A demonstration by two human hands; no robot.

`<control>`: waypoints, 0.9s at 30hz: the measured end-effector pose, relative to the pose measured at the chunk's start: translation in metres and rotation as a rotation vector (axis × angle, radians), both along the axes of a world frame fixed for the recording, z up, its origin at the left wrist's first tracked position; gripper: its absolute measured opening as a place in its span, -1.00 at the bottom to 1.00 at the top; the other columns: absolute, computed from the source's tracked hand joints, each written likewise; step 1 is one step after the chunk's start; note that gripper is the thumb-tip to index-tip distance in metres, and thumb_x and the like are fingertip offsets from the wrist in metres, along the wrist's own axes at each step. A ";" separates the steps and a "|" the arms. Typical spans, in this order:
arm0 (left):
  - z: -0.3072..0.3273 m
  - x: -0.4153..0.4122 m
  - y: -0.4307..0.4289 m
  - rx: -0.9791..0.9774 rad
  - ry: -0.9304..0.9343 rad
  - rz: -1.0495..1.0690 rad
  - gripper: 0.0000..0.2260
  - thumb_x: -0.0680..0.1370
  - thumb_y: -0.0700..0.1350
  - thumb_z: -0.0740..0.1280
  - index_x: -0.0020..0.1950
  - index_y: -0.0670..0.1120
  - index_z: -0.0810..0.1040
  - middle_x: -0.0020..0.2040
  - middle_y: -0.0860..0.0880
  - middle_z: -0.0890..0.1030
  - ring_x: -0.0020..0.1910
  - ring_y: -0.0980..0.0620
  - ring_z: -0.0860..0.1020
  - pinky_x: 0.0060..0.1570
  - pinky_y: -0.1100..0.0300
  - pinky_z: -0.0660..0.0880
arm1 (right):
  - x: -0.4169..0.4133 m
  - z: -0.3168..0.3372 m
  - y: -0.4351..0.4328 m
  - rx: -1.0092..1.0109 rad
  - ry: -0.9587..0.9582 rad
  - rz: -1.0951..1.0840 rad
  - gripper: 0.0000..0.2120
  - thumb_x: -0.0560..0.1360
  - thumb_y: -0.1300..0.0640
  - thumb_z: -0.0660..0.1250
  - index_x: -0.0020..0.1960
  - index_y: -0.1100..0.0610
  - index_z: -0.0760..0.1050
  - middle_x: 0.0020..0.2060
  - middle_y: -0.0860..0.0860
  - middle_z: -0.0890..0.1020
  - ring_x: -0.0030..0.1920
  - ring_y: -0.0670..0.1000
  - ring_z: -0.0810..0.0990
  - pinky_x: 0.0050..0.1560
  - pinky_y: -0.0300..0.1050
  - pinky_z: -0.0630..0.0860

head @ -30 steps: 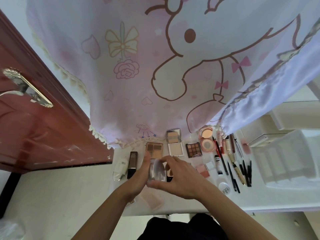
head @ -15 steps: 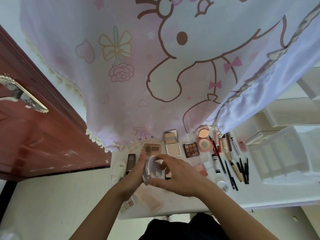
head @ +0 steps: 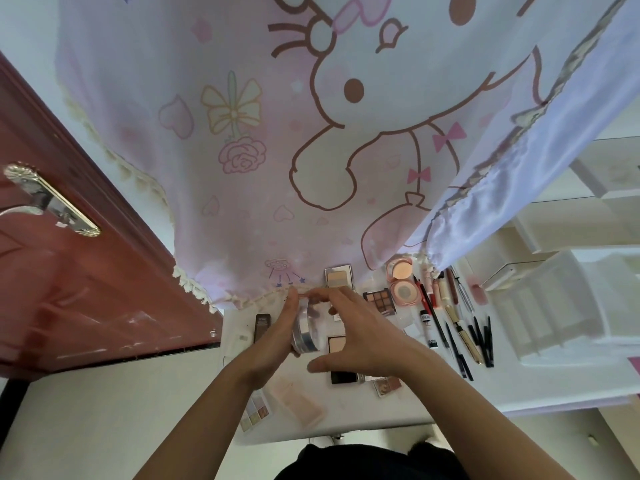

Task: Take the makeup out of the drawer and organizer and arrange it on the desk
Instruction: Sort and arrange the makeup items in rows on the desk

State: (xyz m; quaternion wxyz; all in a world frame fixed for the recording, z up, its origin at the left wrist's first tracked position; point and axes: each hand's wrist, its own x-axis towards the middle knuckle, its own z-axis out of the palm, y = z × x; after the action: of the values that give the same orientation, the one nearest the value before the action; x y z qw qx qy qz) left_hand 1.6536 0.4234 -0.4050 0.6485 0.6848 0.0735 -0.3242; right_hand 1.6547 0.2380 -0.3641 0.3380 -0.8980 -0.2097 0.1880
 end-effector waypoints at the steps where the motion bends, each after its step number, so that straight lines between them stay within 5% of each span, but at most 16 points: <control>1: 0.004 0.001 -0.001 -0.014 -0.007 0.001 -0.31 0.41 0.58 -0.07 0.41 0.30 0.39 0.41 0.11 0.48 0.37 0.04 0.47 0.45 -0.15 0.25 | 0.000 0.003 0.000 0.000 0.014 -0.012 -0.12 0.29 -0.32 0.50 0.47 -0.19 0.16 0.37 -0.23 0.33 0.26 -0.20 0.37 0.30 -0.19 0.38; 5: 0.025 0.003 -0.007 -0.056 -0.067 0.025 -0.34 0.50 0.50 -0.02 0.44 0.18 0.40 0.39 0.05 0.51 0.39 0.03 0.45 0.43 -0.09 0.27 | 0.000 0.014 -0.003 0.042 0.008 -0.094 -0.30 0.40 -0.45 0.28 0.43 -0.18 0.26 0.30 -0.20 0.49 0.11 -0.23 0.49 0.13 -0.21 0.49; 9: 0.040 -0.002 -0.018 -0.117 -0.128 0.082 -0.40 0.53 0.42 0.12 0.47 0.13 0.38 0.39 0.01 0.52 0.31 -0.04 0.54 0.42 -0.19 0.29 | -0.003 0.026 -0.019 0.110 -0.054 -0.073 -0.25 0.34 -0.28 0.49 0.42 -0.21 0.23 0.29 -0.24 0.43 0.17 -0.20 0.48 0.19 -0.16 0.51; 13: 0.055 -0.015 -0.038 -0.161 -0.148 0.147 -0.26 0.43 0.48 0.21 0.48 0.08 0.37 0.46 -0.06 0.42 0.34 -0.10 0.51 0.39 -0.24 0.32 | -0.015 0.037 -0.036 0.063 -0.086 -0.105 -0.09 0.28 -0.46 0.41 0.50 -0.18 0.15 0.36 -0.22 0.38 0.23 -0.18 0.44 0.25 -0.12 0.48; 16: 0.065 -0.027 -0.057 -0.120 -0.170 0.138 -0.14 0.33 0.57 0.20 0.48 0.08 0.37 0.46 -0.06 0.42 0.39 -0.11 0.45 0.39 -0.26 0.31 | -0.028 0.042 -0.052 0.096 -0.091 -0.142 -0.28 0.38 -0.48 0.27 0.43 -0.19 0.28 0.24 -0.22 0.51 0.10 -0.21 0.52 0.15 -0.12 0.55; 18: 0.073 -0.038 -0.071 -0.118 -0.185 0.148 -0.25 0.36 0.54 0.19 0.40 0.12 0.46 0.37 0.07 0.52 0.36 -0.01 0.48 0.38 -0.20 0.35 | -0.041 0.044 -0.065 0.154 -0.089 -0.152 -0.32 0.39 -0.42 0.34 0.41 -0.22 0.27 0.21 -0.26 0.49 0.11 -0.24 0.51 0.15 -0.17 0.52; 23: 0.081 -0.068 -0.097 -0.150 -0.194 0.132 -0.26 0.35 0.55 0.21 0.45 0.23 0.37 0.49 0.07 0.39 0.45 -0.01 0.37 0.42 -0.18 0.31 | -0.075 0.052 -0.095 0.167 -0.084 -0.179 -0.04 0.25 -0.45 0.44 0.51 -0.22 0.12 0.33 -0.26 0.35 0.25 -0.20 0.40 0.27 -0.17 0.39; 27: 0.085 -0.095 -0.112 -0.132 -0.228 0.165 -0.44 0.52 0.39 0.13 0.39 0.12 0.47 0.34 0.04 0.56 0.33 0.03 0.52 0.30 -0.07 0.44 | -0.095 0.051 -0.106 0.225 -0.078 -0.175 -0.33 0.35 -0.36 0.43 0.37 -0.18 0.34 0.14 -0.29 0.48 0.12 -0.26 0.47 0.12 -0.25 0.47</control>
State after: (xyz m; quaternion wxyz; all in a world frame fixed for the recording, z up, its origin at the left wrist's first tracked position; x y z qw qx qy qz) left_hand 1.5583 0.3111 -0.3200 0.7206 0.6647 0.0341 -0.1941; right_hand 1.5594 0.1320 -0.3136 0.4431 -0.8760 -0.1633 0.0982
